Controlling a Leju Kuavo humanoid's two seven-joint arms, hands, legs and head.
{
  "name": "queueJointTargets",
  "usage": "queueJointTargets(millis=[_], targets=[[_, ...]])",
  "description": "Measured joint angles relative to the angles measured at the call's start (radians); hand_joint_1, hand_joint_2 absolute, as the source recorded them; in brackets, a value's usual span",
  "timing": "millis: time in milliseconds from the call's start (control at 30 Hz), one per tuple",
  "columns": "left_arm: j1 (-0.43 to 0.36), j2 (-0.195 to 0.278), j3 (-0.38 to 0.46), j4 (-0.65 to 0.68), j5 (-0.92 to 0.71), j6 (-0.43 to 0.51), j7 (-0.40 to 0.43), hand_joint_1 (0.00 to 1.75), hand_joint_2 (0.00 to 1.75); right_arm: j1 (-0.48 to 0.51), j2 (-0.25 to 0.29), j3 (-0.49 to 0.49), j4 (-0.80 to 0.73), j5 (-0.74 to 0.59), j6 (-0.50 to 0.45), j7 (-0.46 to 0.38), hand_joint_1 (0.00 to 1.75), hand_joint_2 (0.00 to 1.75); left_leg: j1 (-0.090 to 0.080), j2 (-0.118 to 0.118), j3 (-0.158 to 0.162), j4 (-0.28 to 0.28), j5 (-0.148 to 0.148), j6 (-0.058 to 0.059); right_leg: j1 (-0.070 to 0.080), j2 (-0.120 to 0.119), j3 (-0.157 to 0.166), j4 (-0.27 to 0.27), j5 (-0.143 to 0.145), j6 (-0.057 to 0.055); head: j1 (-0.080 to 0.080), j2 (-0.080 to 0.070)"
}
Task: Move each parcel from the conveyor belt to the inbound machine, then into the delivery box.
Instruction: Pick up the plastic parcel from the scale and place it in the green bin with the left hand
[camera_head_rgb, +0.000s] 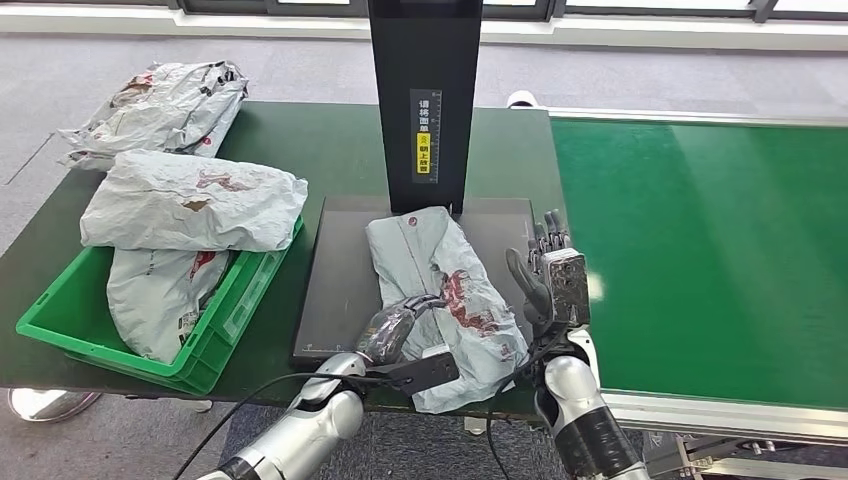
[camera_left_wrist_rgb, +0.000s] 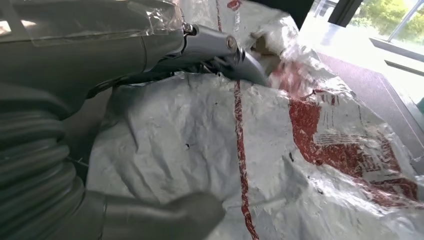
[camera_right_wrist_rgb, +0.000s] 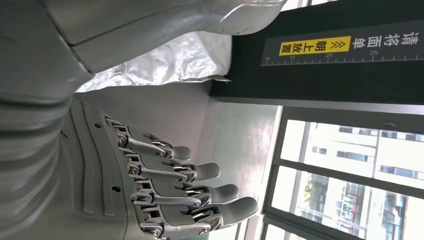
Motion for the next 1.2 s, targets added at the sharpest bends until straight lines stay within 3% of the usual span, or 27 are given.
queueJointTargets(millis=[333, 600, 767, 1033, 1200], targets=[[-0.022, -0.013, 0.035, 0.008, 0.033, 0.052, -0.029, 1.75, 1.75, 0.024, 0.007, -0.046, -0.034, 0.03, 0.004, 0.024, 0.0, 1.75, 0.0, 0.001, 0.001, 0.0, 0.0, 0.0, 0.0, 0.0, 0.001, 0.0, 0.0, 0.0, 0.0, 0.0], [0.01, -0.013, 0.099, -0.092, 0.14, 0.089, -0.087, 1.75, 1.75, 0.039, 0.008, -0.063, -0.048, 0.025, -0.007, 0.025, 0.0, 1.75, 0.0, 0.0, 0.0, 0.0, 0.0, 0.0, 0.0, 0.0, 0.0, 0.0, 0.0, 0.0, 0.0, 0.0], [0.029, 0.008, 0.147, -0.26, 0.18, 0.227, -0.103, 1.75, 1.75, 0.052, 0.008, -0.072, -0.054, 0.004, -0.027, 0.007, 0.0, 1.75, 0.0, 0.0, 0.0, 0.0, 0.0, 0.0, 0.0, 0.0, 0.0, 0.0, 0.0, 0.0, 0.0, 0.0], [0.025, 0.094, 0.233, -0.547, -0.052, 0.543, -0.085, 1.75, 1.75, 0.086, 0.006, -0.086, -0.089, -0.039, -0.045, -0.025, 0.0, 1.75, 0.001, 0.001, 0.0, 0.0, 0.0, -0.001, 0.0, 0.0, 0.0, 0.0, 0.0, 0.0, 0.0, 0.0], [0.028, 0.114, 0.336, -0.661, -0.156, 0.619, -0.179, 1.75, 1.75, 0.094, -0.001, -0.086, -0.093, -0.076, -0.058, -0.047, 0.0, 1.75, 0.001, 0.001, 0.0, 0.0, 0.0, -0.001, 0.0, 0.001, 0.0, 0.0, 0.0, 0.0, 0.0, 0.0]])
